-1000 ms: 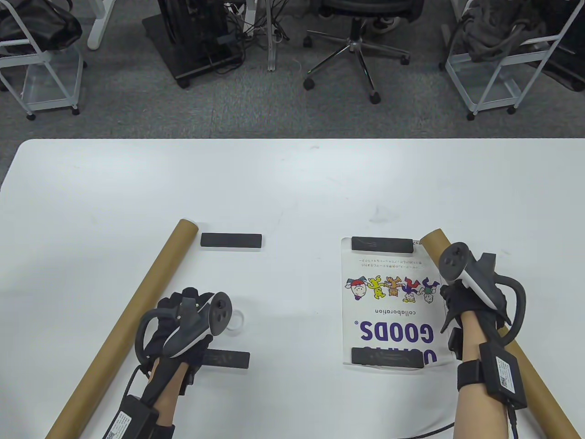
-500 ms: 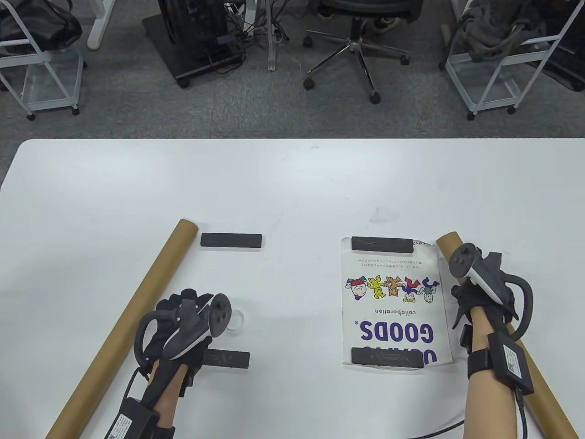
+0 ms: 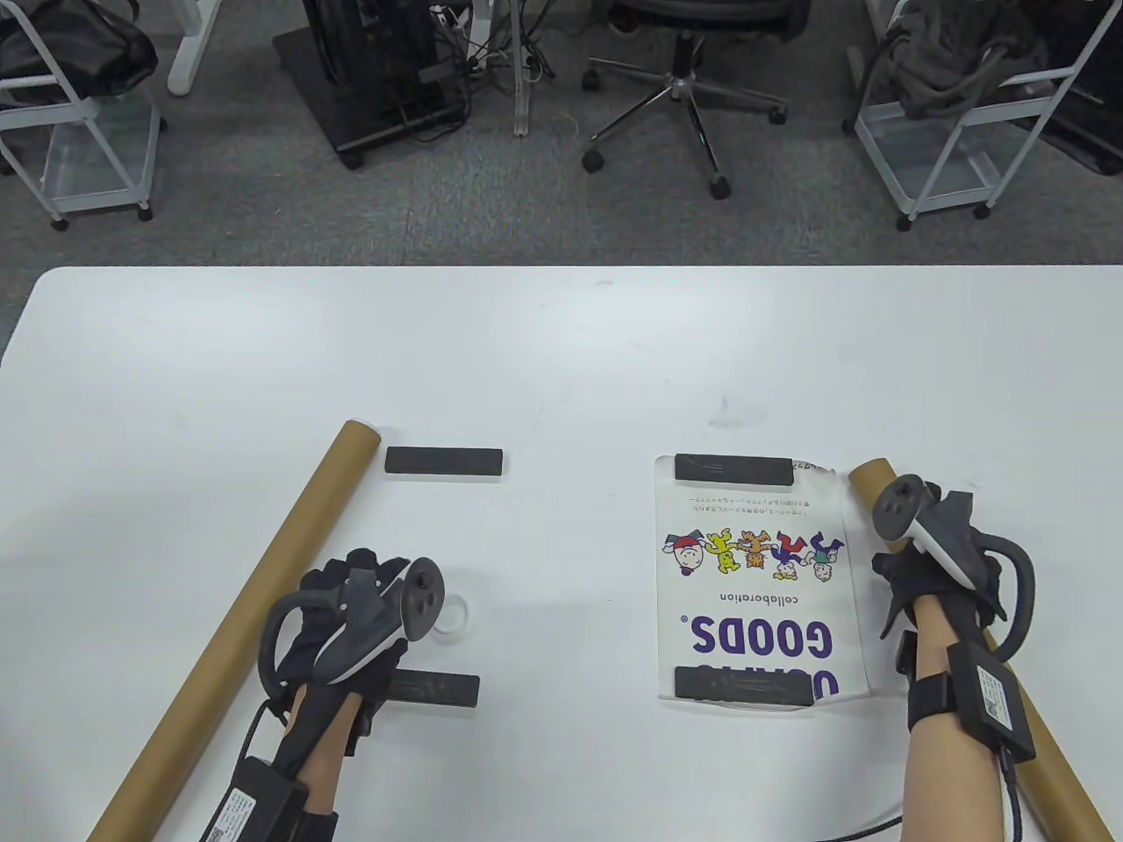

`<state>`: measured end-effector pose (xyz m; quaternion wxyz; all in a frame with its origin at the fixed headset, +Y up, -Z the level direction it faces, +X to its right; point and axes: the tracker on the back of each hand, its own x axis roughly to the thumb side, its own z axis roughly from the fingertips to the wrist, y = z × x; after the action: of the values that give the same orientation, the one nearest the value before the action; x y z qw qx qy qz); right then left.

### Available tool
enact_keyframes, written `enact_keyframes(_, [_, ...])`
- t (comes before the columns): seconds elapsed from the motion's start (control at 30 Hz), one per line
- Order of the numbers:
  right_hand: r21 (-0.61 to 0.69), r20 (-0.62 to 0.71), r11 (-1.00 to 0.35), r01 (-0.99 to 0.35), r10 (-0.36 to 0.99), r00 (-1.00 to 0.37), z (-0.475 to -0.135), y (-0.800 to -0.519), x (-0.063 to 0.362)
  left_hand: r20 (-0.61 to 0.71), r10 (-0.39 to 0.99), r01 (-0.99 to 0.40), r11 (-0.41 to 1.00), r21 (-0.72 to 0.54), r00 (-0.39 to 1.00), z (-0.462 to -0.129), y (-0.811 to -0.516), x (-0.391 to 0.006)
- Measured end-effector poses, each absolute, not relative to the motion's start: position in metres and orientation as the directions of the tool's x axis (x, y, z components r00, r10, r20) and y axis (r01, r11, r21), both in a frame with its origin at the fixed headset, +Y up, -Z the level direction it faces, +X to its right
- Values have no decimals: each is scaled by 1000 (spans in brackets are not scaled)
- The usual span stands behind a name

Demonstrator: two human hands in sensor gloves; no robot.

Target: Roll up posters and store in mailing tubes

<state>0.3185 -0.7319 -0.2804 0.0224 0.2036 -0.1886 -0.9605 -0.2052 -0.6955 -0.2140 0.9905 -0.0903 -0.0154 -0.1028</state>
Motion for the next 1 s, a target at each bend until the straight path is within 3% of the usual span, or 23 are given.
enact_keyframes(0.17, [346,-353,-938,-21,-109,-929,-294,-710,293,53,-199,206,963,-172,978,-215,-696,-204])
enact_keyframes(0.33, [331,-236,-943,39,-123,-964,-313,-704,249,53,-194,200,965,-170,980,-215,-697,-205])
enact_keyframes(0.63, [304,6,-938,166,-172,-985,-345,-729,180,66,-202,210,962,-173,977,-215,-698,-203])
enact_keyframes(1.0, [338,49,-912,233,-230,-972,-380,-756,152,84,-242,253,952,-171,967,-220,-700,-203])
